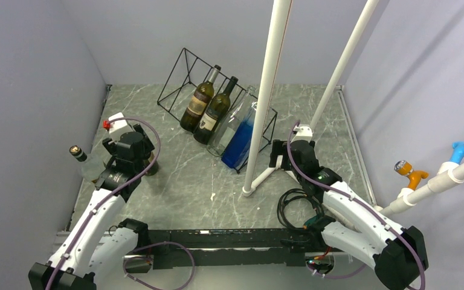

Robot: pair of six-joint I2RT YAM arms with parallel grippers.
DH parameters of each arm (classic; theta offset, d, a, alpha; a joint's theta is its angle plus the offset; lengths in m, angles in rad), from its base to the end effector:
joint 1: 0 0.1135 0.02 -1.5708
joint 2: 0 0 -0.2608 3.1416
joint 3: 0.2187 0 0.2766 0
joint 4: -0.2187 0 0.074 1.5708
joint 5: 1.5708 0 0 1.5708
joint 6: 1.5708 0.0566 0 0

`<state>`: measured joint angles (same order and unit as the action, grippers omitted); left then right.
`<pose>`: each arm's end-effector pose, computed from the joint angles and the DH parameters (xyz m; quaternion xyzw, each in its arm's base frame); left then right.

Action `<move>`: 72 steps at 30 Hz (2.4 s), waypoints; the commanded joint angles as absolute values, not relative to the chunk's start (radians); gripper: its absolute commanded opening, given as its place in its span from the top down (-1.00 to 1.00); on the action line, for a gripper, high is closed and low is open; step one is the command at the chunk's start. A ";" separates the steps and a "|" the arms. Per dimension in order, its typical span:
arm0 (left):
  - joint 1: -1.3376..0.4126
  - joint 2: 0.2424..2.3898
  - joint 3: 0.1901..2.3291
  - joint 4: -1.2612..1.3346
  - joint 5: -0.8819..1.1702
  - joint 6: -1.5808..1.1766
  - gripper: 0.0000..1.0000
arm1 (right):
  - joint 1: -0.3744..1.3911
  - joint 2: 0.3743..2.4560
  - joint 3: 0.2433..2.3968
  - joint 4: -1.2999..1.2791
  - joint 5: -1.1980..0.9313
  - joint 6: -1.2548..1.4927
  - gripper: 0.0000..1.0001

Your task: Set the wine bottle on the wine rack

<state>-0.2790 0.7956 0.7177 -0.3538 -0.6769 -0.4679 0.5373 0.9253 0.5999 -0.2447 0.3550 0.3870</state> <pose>0.2199 -0.0261 0.2892 -0.2532 0.7739 0.0748 0.5756 0.2206 0.1085 0.2238 0.0196 0.8676 0.0719 0.4917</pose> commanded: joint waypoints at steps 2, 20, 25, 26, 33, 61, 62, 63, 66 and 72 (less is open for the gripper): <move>-0.278 0.804 0.763 -0.286 -0.703 -0.447 -0.41 | 0.534 0.891 0.570 -0.185 0.376 0.414 -0.99; -0.276 0.835 0.762 -0.192 -0.702 -0.331 0.17 | 0.534 0.889 0.563 -0.178 0.373 0.402 -0.99; -0.276 0.864 0.818 -0.232 -0.670 -0.302 0.63 | 0.534 0.878 0.560 -0.186 0.378 0.397 -0.99; -0.276 0.867 0.830 -0.238 -0.662 -0.288 0.70 | 0.534 0.875 0.560 -0.188 0.381 0.394 -0.99; -0.276 0.886 0.936 -0.236 -0.585 -0.176 0.96 | 0.534 0.880 0.570 -0.187 0.393 0.379 -0.99; -0.273 1.414 1.405 0.042 -0.455 -0.057 1.00 | 0.531 1.032 0.650 -0.145 0.388 0.321 -0.99; -0.273 1.441 1.426 0.047 -0.449 -0.056 1.00 | 0.531 1.035 0.654 -0.146 0.389 0.317 -0.99; -0.273 1.466 1.446 0.053 -0.443 -0.055 1.00 | 0.531 1.038 0.656 -0.146 0.392 0.314 -0.99; -0.273 1.537 1.509 0.068 -0.438 -0.050 1.00 | 0.528 1.038 0.655 -0.144 0.394 0.307 -0.99; -0.273 1.681 1.620 0.073 -0.428 -0.038 1.00 | 0.525 1.024 0.641 -0.145 0.400 0.309 -0.99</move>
